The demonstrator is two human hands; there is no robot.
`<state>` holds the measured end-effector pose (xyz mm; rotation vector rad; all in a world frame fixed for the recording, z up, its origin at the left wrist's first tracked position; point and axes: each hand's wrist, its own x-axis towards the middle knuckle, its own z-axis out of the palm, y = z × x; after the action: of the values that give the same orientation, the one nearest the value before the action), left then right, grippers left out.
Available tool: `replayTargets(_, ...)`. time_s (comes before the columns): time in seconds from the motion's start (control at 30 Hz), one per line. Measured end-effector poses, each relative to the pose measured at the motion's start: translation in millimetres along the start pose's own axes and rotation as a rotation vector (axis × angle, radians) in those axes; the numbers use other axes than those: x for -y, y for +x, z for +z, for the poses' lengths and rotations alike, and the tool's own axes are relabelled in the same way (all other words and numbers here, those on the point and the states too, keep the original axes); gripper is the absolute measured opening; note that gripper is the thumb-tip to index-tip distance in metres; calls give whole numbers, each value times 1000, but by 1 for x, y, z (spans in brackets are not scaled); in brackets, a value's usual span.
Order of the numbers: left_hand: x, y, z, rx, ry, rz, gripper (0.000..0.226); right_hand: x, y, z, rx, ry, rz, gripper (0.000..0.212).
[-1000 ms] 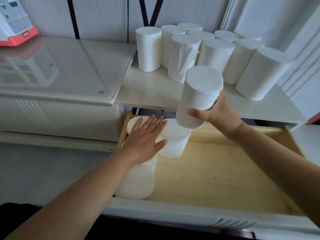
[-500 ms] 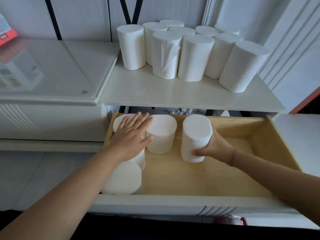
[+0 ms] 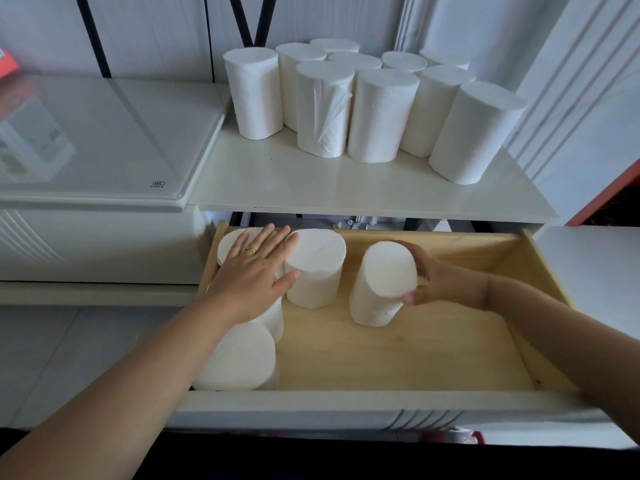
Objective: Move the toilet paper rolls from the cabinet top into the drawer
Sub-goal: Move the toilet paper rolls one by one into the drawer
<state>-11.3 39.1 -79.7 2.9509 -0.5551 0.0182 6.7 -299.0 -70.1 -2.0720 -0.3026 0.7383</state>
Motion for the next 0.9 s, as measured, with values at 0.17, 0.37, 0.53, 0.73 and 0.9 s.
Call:
replayTargets(0.17,0,0,0,-4,1,1,66,14,16,-6,-165,124,30,41)
replayTargets(0.37,-1,1,-1,1,-3,-1,67,26,25,9,-231,107,103,19)
replayTargets(0.53,0,0,-1,6,-4,1,67,35,7,25,-186,-116,253,40)
replayTargets(0.73,-2,-1,-3,23,-28,-3,68,41,-3,64,-72,128,344,54)
replayTargets(0.9,-3,-2,-6,22,-62,14,64,48,1,78,33,608,469,54)
